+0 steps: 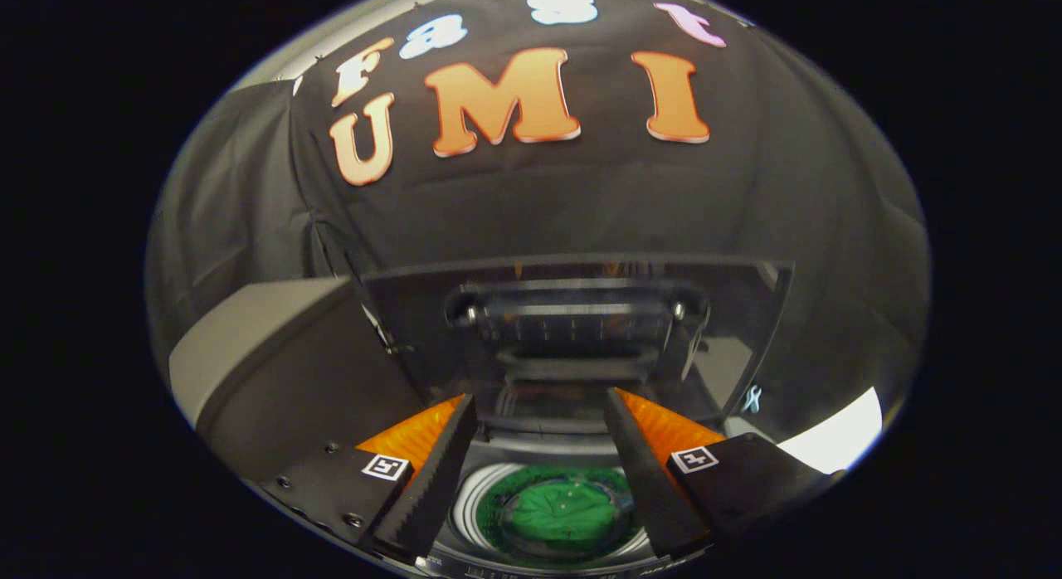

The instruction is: Put the clothes into the washing machine and then close the washing machine lid.

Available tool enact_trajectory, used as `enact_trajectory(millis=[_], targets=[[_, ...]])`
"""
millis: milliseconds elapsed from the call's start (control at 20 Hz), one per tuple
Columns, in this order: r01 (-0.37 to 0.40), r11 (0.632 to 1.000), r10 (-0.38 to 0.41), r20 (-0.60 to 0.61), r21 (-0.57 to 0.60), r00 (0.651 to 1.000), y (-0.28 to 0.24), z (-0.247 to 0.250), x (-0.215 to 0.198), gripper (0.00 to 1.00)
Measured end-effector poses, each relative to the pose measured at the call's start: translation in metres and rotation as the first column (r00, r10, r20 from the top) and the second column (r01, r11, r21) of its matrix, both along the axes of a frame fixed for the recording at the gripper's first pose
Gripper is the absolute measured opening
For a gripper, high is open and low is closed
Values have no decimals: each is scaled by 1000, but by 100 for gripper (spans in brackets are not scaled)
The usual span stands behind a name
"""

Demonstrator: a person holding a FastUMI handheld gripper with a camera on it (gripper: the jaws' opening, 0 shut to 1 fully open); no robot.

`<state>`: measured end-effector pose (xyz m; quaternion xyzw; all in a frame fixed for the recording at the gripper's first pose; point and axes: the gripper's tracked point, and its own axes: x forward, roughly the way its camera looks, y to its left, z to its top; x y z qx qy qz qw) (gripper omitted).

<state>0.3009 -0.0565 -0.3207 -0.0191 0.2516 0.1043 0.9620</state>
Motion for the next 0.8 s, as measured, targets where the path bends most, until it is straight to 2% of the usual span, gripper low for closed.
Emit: enact_trajectory(millis=[200,400,550,750,800], targets=[[-17,999,13,120,28,993,2,71,21,99],[8,999,-14,190,37,982,0,100,67,99],[26,1000,-26,164,5,986,-3,87,95,99],[24,1000,-24,55,-5,998,5,41,116,99],[30,1000,-30,89,-6,996,6,48,123,99]])
